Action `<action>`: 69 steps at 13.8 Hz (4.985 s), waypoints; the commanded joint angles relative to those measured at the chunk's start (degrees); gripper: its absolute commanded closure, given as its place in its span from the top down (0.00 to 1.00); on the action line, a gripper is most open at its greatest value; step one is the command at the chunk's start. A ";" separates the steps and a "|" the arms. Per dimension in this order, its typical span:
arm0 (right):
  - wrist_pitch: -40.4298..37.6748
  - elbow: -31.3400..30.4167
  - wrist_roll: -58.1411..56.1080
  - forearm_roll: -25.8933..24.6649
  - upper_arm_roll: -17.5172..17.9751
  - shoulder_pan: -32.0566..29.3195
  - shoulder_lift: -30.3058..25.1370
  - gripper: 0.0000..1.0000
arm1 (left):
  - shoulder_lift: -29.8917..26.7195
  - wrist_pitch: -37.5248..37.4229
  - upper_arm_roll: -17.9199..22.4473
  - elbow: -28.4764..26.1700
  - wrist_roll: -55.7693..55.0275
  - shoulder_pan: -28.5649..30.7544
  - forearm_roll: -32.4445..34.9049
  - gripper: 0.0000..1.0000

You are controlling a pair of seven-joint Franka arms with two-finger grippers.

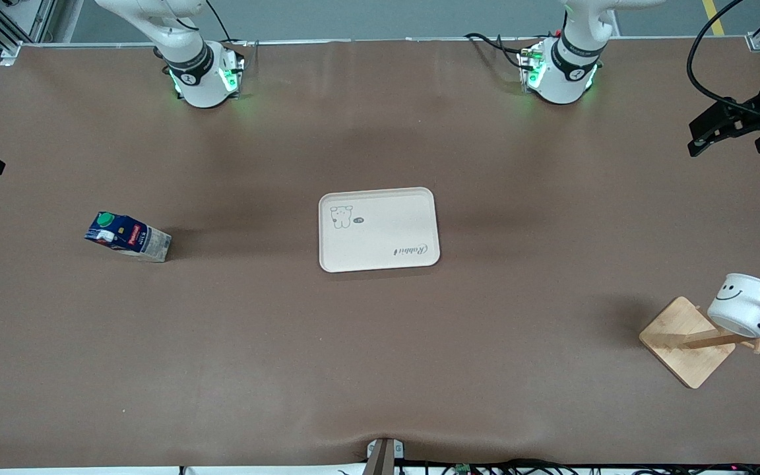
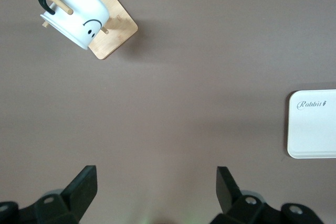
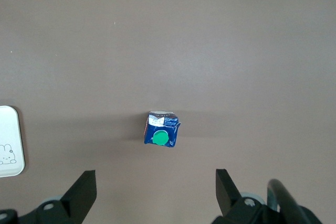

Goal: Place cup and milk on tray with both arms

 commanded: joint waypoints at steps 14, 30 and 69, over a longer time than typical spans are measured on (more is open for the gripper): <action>-0.66 1.39 0.81 -0.51 0.32 0.29 0.90 1.00 | 2.11 0.91 -0.50 0.60 0.28 -0.34 3.18 1.00; -0.48 1.39 0.64 -0.60 0.32 0.29 0.99 1.00 | 5.71 2.67 -0.59 0.68 -0.42 -1.04 3.18 1.00; -0.66 1.39 0.72 -0.69 0.32 0.20 0.99 1.00 | 3.08 44.59 -0.68 -24.71 -16.34 10.64 2.56 1.00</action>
